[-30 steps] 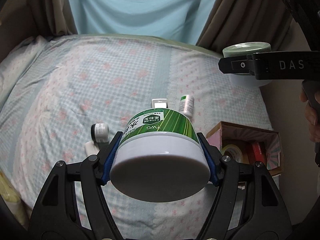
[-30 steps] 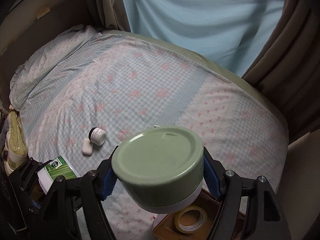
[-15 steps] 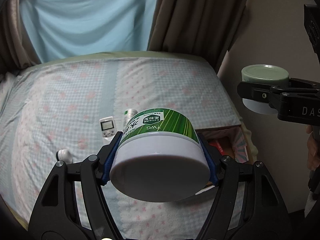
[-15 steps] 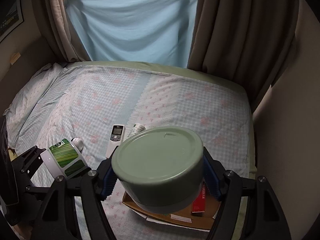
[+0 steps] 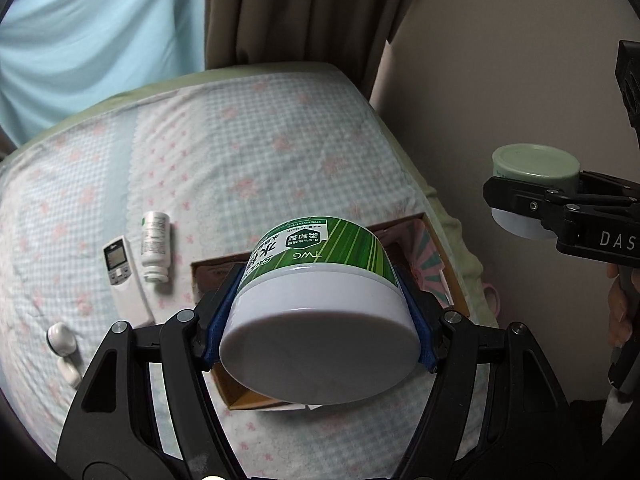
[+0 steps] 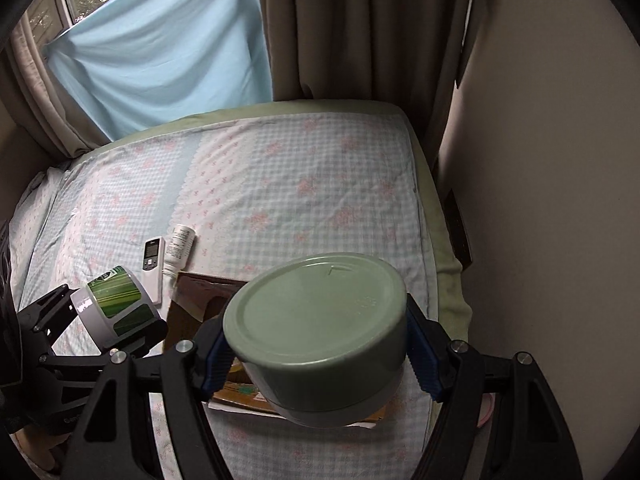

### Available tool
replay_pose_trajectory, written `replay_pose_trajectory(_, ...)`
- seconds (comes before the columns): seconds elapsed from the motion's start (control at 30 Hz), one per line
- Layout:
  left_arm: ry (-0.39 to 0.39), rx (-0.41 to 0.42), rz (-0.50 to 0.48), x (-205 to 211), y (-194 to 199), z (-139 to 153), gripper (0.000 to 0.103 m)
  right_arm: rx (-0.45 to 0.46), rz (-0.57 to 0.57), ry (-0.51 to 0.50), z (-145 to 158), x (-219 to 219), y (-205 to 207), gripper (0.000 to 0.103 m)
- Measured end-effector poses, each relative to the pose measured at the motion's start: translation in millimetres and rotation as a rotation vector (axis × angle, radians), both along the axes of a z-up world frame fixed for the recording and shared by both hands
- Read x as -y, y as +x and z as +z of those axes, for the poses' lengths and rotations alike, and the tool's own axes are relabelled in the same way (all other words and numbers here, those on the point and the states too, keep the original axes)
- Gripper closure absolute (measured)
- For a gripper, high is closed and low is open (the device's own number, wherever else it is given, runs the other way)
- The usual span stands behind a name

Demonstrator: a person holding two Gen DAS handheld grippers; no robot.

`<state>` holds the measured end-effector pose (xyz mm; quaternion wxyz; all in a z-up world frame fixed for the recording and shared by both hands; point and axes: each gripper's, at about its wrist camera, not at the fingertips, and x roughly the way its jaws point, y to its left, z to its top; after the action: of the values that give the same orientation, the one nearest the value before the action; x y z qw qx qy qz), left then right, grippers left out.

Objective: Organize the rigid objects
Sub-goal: 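Carry the white tub and green jar with both tools over the cardboard box, then open both tools to release tub and green jar into the box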

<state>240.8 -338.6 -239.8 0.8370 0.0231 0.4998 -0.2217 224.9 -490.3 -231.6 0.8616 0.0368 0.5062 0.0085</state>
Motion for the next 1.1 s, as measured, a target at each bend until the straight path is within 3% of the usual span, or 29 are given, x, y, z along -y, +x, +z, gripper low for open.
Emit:
replay_pose_trajectory(0.33, 0.066, -0.115, -0.078, 57.2, 9.5, -79.8, 0.035, -0.130, 0.003, -0.017, -85.1, 26.3, 18.5, 0.033)
replay_pose_trajectory(0.6, 0.118, -0.230, -0.087, 66.3, 16.7, -147.9, 0.035, -0.213, 0.103, -0.073, -139.2, 17.4, 37.8, 0.033)
replay_pose_trajectory(0.7, 0.125, -0.270, -0.085, 67.1, 18.4, -164.9, 0.035, -0.227, 0.179, -0.150, -157.9, 6.1, 42.8, 0.033)
replay_pose_trajectory(0.83, 0.131, -0.283, -0.089, 67.9, 20.0, -174.6, 0.035, -0.201, 0.282, -0.255, -166.0, -8.0, 41.2, 0.033)
replay_pose_trajectory(1.1, 0.165, -0.297, -0.087, 70.8, 20.6, -172.7, 0.033, -0.189, 0.361, -0.281, -168.8, -18.2, 44.0, 0.033)
